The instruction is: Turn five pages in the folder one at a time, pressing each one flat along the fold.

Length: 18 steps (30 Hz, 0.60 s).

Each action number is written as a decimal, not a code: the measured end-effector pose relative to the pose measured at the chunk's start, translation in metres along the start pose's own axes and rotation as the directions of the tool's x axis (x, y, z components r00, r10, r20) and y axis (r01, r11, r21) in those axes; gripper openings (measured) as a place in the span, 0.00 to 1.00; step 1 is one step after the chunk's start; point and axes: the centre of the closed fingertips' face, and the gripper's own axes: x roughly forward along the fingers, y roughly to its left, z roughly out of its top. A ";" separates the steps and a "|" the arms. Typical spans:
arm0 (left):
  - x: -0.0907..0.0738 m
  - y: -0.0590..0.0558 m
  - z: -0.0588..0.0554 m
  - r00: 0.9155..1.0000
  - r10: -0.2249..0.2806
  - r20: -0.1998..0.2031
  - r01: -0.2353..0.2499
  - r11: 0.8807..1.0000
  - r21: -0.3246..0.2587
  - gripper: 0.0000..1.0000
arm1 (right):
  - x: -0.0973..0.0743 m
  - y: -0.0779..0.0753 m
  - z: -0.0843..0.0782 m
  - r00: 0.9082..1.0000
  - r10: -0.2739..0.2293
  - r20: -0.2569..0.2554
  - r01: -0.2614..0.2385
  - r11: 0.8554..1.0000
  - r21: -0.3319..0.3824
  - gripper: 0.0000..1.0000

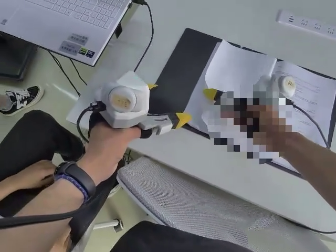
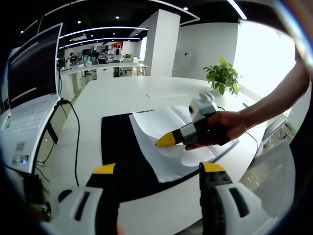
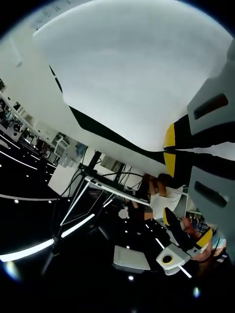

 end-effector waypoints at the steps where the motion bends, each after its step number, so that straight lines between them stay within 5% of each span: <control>1: 0.000 0.000 -0.001 1.000 0.000 -0.002 0.000 1.000 -0.002 0.66 | 0.001 -0.002 -0.001 1.000 -0.002 -0.002 0.002 1.000 0.002 0.00; 18: 0.002 0.001 -0.006 1.000 0.005 -0.016 -0.005 1.000 -0.014 0.65 | 0.011 -0.018 -0.012 1.000 -0.021 -0.023 0.023 0.997 0.070 0.00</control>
